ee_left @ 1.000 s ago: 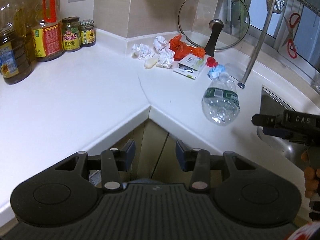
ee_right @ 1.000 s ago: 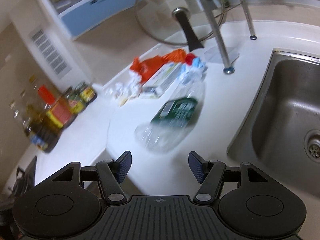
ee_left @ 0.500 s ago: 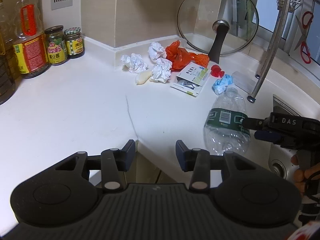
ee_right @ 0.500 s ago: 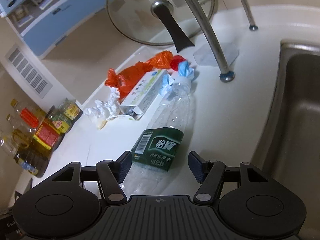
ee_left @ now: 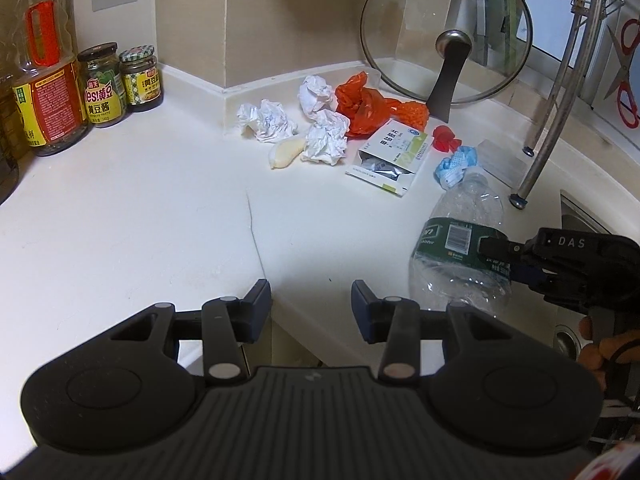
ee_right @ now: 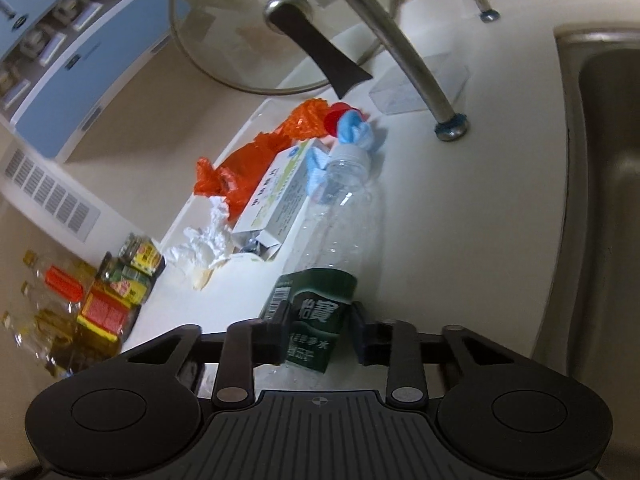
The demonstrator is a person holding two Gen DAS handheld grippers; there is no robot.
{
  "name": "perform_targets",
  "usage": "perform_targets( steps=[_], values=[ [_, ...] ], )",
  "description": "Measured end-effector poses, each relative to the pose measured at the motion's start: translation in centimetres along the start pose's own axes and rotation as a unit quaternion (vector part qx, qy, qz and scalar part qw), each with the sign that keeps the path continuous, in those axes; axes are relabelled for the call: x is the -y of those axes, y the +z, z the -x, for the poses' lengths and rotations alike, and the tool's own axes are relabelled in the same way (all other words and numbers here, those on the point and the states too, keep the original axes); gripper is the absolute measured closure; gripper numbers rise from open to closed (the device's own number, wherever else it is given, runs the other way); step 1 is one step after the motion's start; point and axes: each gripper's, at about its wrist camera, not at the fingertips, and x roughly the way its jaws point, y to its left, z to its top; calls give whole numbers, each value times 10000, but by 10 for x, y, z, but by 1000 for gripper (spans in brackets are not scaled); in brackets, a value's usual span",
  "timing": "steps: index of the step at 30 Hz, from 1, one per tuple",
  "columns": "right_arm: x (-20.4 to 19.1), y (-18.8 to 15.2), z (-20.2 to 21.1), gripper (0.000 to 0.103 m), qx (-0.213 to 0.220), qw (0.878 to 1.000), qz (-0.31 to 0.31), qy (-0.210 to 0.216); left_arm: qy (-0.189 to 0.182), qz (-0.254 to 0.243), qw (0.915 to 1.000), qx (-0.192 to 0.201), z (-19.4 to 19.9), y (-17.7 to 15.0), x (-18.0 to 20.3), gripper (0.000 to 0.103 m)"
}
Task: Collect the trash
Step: 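Grasp the clear water bottle with green label with the right tool, then lift the water bottle off the counter with the right tool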
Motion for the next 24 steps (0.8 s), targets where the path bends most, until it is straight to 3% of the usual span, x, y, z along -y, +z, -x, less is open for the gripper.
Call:
perform_targets(
  steps=[8, 15, 18, 24],
  values=[
    [-5, 16, 11, 79, -35, 10000, -60, -43, 9, 19, 10000, -43, -5, 1, -3, 63],
    [-35, 40, 34, 80, -127, 9928, 1062, -536, -62, 45, 10000, -63, -9, 1, -2, 63],
    [-50, 35, 34, 81, -158, 9844, 1594, -734, -121, 47, 9999, -76, -11, 0, 0, 63],
    [-72, 12, 24, 81, -365, 9740, 2125, -695, -259, 35, 9996, -79, -14, -2, 6, 63]
  ],
)
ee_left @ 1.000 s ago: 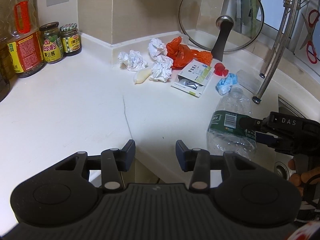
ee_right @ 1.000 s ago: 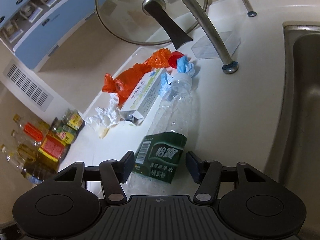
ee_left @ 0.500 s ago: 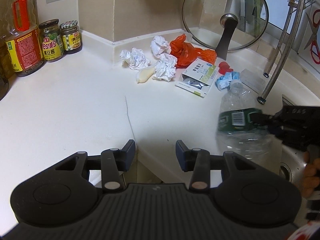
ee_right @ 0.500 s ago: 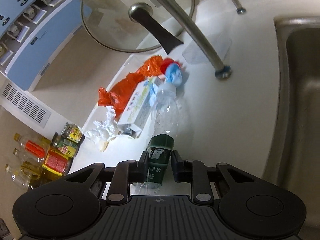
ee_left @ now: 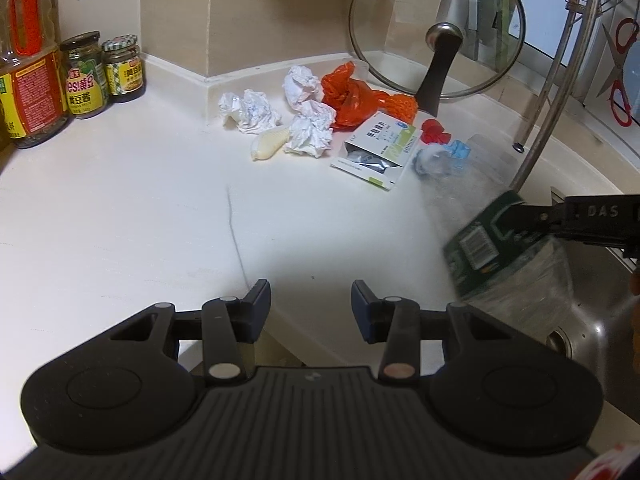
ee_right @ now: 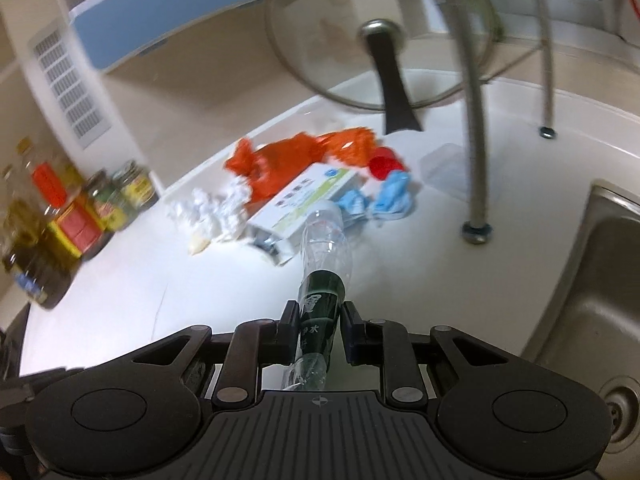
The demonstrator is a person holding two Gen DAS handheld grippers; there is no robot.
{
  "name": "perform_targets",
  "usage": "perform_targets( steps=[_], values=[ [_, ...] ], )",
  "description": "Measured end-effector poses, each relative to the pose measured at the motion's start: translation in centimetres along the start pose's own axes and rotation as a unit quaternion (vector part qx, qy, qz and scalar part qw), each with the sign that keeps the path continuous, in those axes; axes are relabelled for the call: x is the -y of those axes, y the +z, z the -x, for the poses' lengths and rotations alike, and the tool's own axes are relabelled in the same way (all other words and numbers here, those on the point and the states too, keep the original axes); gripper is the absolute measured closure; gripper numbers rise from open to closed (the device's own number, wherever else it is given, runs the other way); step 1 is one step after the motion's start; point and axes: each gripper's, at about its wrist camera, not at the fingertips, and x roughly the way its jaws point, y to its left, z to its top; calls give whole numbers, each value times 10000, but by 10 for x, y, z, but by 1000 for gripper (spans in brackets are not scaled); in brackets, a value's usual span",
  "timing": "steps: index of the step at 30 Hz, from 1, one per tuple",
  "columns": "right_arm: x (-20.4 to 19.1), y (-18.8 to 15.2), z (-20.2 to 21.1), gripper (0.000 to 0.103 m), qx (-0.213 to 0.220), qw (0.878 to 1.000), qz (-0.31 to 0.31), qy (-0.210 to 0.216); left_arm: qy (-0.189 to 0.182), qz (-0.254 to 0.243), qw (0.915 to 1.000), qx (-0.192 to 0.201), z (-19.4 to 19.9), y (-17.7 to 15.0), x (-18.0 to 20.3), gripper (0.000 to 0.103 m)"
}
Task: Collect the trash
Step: 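Lift the water bottle off the counter with the right tool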
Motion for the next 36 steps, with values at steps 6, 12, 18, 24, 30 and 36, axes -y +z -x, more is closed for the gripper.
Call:
perform_targets(
  steps=[6, 12, 18, 24, 30, 36],
  values=[
    [-12, -8, -5, 80, -133, 9997, 55, 222, -339, 87, 9994, -56, -11, 0, 9, 64],
    [-7, -13, -7, 80, -259, 9973, -357, 592, -539, -118, 9982, -246, -28, 0, 25, 72],
    [-2, -15, -8, 80, -359, 9922, -736, 943, -620, -153, 9975, -296, -31, -4, 30, 82],
    [-3, -15, -14, 80, -520, 9880, -866, 1169, -595, 69, 9978, -285, -31, -8, 20, 87],
    [-10, -22, -26, 80, -766, 9860, -761, 1272, -552, 122, 9981, -256, -31, -9, 20, 87],
    [-16, -19, -19, 84, -429, 9911, -450, 1181, -467, 167, 9986, -200, -28, -3, 17, 87]
  ],
)
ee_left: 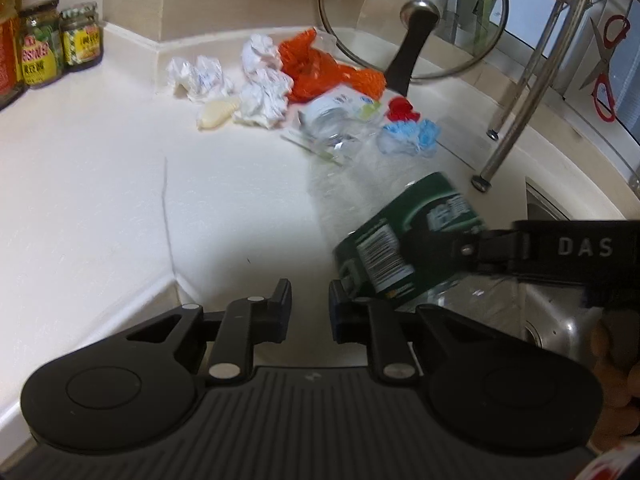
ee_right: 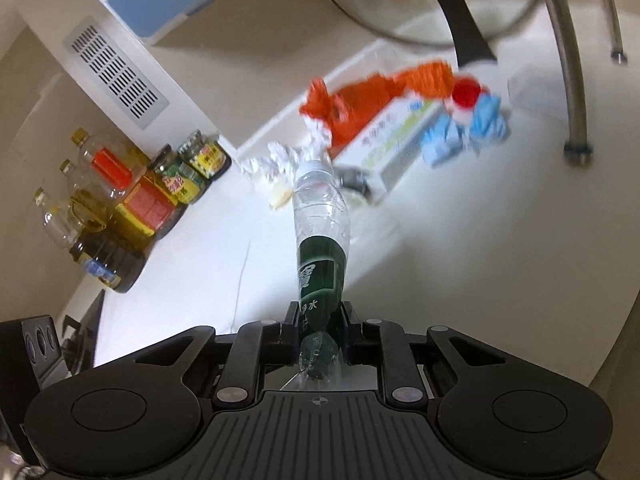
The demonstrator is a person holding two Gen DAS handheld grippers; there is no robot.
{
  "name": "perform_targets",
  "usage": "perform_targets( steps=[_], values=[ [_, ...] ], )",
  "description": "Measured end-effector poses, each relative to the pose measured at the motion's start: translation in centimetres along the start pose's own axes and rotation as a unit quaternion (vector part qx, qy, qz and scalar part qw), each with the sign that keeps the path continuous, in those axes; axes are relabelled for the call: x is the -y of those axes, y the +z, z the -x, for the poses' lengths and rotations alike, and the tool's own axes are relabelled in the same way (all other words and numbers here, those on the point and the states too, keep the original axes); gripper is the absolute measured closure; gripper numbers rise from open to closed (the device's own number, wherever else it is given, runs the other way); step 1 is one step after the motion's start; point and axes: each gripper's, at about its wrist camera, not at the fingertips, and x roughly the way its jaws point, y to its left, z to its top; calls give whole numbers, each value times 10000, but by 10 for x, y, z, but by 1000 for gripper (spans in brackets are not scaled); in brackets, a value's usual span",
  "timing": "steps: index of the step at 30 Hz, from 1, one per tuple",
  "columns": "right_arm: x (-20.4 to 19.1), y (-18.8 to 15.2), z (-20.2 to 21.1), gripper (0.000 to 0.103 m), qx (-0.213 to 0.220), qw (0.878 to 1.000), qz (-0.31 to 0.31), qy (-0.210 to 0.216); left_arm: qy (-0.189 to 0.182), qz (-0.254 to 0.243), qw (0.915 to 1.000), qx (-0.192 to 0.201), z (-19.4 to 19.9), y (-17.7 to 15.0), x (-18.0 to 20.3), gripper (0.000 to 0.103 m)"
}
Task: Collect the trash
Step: 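Lift the water bottle off the counter with the right tool, then close the left tool on a crumpled white tissue while the right tool holds the bottle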
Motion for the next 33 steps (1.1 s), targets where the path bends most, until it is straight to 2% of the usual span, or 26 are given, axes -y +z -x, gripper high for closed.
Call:
perform_targets(
  steps=[8, 20, 27, 30, 32, 33],
  values=[
    [7, 30, 18, 84, 693, 9969, 189, -322, 312, -180, 9987, 347, -4, 39, -11, 86],
    [31, 74, -6, 84, 922, 9944, 141, -503, 570, -422, 9946, 755, -62, 113, -23, 70],
    [42, 86, -14, 84, 945, 9943, 65, -488, 732, -634, 9932, 646, -95, 125, -23, 70],
    [45, 87, -15, 84, 942, 9943, 37, -498, 682, -643, 9936, 627, -101, 126, -24, 70],
    [47, 87, -15, 84, 936, 9943, -10, -504, 709, -707, 9931, 617, -103, 125, -23, 82],
    [48, 87, -15, 84, 933, 9944, -32, -503, 733, -733, 9927, 610, -104, 125, -22, 83]
  ],
)
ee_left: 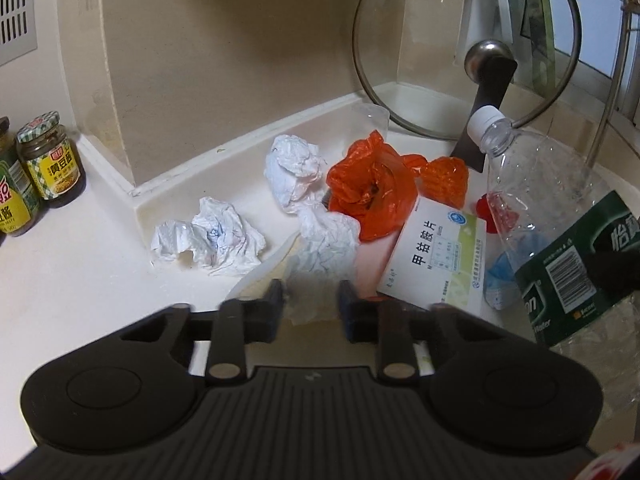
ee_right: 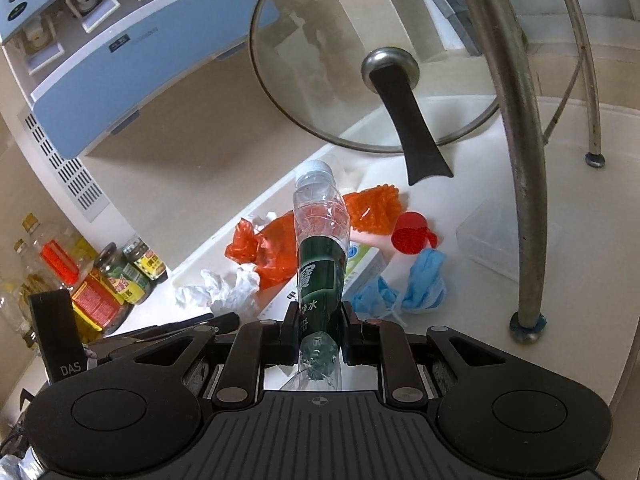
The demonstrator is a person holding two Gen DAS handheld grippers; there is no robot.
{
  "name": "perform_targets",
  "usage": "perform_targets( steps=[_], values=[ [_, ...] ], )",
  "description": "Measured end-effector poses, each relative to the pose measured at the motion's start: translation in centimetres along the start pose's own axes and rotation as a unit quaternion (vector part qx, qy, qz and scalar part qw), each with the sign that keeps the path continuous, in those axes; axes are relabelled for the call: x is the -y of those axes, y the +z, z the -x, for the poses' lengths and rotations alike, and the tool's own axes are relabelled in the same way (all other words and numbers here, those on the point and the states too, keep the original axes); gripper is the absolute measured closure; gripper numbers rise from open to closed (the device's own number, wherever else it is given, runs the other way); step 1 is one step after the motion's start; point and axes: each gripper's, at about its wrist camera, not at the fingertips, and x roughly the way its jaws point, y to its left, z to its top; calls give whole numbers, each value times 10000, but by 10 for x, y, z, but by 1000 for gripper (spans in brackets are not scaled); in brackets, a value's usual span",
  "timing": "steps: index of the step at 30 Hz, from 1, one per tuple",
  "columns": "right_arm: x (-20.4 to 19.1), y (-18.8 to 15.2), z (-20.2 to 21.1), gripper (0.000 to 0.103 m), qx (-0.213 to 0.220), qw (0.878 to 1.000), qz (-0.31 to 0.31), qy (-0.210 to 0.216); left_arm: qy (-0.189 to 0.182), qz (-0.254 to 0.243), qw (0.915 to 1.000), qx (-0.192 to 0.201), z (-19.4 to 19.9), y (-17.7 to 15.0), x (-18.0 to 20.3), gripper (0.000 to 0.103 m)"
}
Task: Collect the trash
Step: 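Close the left tool on a crumpled white tissue while the right tool holds the bottle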
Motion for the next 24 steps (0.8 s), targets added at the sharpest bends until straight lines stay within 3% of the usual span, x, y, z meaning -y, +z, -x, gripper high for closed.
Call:
perform_targets(
  steps=[5, 15, 24],
  values=[
    [1, 0, 3, 84, 18, 10000, -12, 1, 47, -31, 9999, 84, 7, 0, 0, 95],
    [-6, -9, 20, 84, 57, 10000, -45, 52, -64, 106, 9991, 397, 61, -7, -12, 96],
    [-32, -37, 50, 84, -90, 9992, -171, 362, -222, 415, 9977, 481, 141, -44, -30, 96]
  ],
)
